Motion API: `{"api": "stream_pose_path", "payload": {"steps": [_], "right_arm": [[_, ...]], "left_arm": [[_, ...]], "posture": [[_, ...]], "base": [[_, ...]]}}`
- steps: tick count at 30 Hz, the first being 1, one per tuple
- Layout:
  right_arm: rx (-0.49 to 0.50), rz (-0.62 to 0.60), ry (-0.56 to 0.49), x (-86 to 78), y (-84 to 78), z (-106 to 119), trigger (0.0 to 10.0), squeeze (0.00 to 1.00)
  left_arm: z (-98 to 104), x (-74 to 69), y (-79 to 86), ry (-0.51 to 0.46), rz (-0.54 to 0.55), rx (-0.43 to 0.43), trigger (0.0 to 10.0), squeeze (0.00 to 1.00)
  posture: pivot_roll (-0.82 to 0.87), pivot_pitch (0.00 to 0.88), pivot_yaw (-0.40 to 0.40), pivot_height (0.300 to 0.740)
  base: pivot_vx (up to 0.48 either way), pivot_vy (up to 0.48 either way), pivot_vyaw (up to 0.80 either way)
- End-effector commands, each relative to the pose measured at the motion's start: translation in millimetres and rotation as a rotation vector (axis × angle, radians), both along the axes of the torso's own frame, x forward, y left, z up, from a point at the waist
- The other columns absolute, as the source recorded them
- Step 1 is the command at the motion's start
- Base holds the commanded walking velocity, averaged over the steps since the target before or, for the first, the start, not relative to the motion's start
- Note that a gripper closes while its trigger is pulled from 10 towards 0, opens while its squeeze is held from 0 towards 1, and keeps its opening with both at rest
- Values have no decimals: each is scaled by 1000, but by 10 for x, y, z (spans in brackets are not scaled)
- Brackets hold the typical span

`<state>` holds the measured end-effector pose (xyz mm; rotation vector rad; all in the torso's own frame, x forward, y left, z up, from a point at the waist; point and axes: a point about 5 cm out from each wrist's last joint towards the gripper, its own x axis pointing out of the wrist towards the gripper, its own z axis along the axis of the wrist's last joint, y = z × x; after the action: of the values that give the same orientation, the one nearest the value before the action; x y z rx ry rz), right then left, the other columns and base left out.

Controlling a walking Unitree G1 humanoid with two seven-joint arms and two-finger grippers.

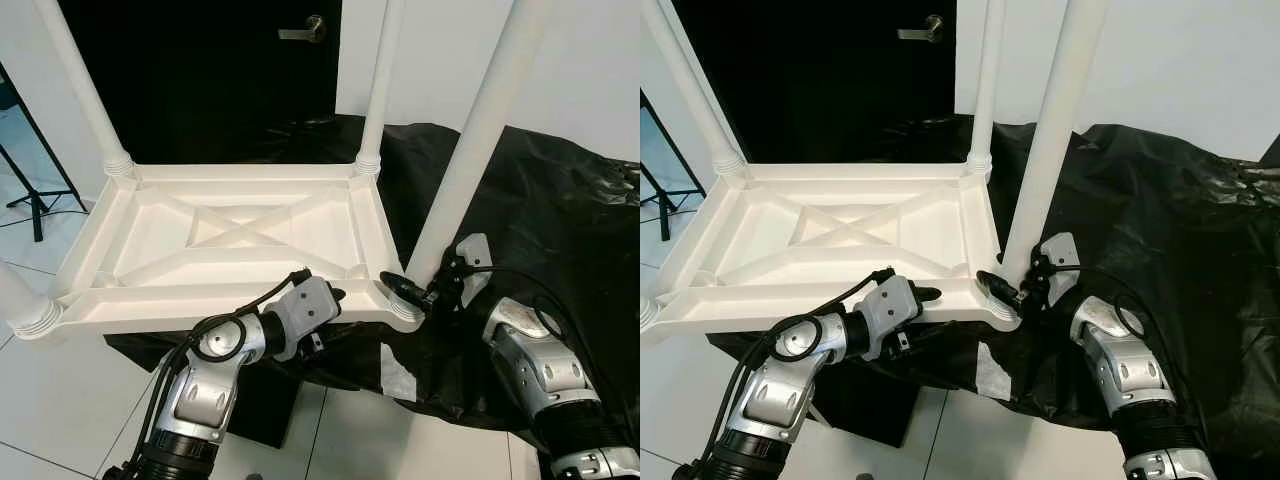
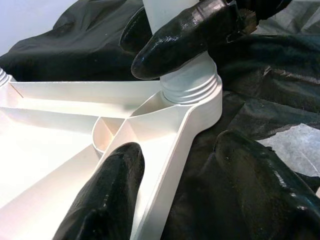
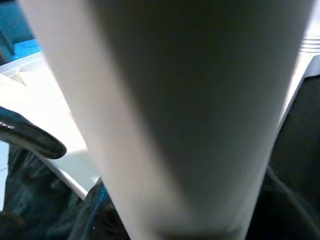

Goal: Building children table

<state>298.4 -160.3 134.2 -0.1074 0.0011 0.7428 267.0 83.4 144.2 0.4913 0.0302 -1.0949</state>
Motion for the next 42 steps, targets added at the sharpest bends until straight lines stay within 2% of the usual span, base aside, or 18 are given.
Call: {"api": "stream_pose_path", "payload": {"steps": [1, 4, 10, 11, 12, 16, 22, 33, 39, 40, 41, 42], "right_arm": [[-13, -37, 73, -52, 3, -154, 10000, 0], [-29, -195, 66, -48, -4, -195, 10000, 0], [-15, -315, 55, -98, 34, -219, 10000, 0], [4, -439, 70, -108, 22, -244, 10000, 0], [4, -439, 70, -108, 22, -244, 10000, 0], [29, -665, 80, -136, 49, -281, 10000, 0], [61, -827, 68, -189, 126, -279, 10000, 0], [76, -834, 46, -187, 171, -228, 10000, 0], [47, -849, 22, -168, 146, -201, 10000, 0], [43, -848, 18, -162, 133, -198, 10000, 376], [40, -849, 12, -159, 117, -192, 10000, 812], [48, -836, 7, -157, 108, -181, 10000, 1000]], "left_arm": [[43, 59, 21, -55, 127, -37, 10000, 0], [37, 54, 17, -51, 121, -35, 10000, 0], [29, 43, 12, -47, 110, -32, 10000, 0], [25, 37, 13, -45, 105, -30, 10000, 0], [25, 37, 13, -45, 105, -30, 10000, 0], [15, 47, 7, -46, 103, -26, 10000, 0], [21, 43, -2, -45, 97, -28, 10000, 0], [14, 50, -2, -47, 90, -18, 10000, 0], [10, 62, -12, -51, 92, -17, 10000, 0], [9, 61, -14, -52, 93, -18, 10000, 0], [8, 58, -16, -52, 93, -20, 10000, 0], [8, 56, -17, -53, 94, -20, 10000, 0]], "posture": [[20, 0, -55, 740], [13, 0, -52, 740], [6, 0, -44, 740], [2, 0, -44, 740], [2, 0, -44, 740], [2, 0, -46, 740], [10, 0, -48, 740], [4, 0, -46, 740], [3, 0, -57, 740], [3, 0, -57, 740], [5, 0, -61, 740], [5, 0, -61, 740]], "base": [[0, 0, 0], [0, 0, 0], [0, 0, 0], [0, 0, 0], [0, 0, 0], [0, 0, 0], [0, 0, 0], [0, 0, 0], [0, 0, 0], [0, 0, 0], [0, 0, 0], [0, 0, 0]]}}
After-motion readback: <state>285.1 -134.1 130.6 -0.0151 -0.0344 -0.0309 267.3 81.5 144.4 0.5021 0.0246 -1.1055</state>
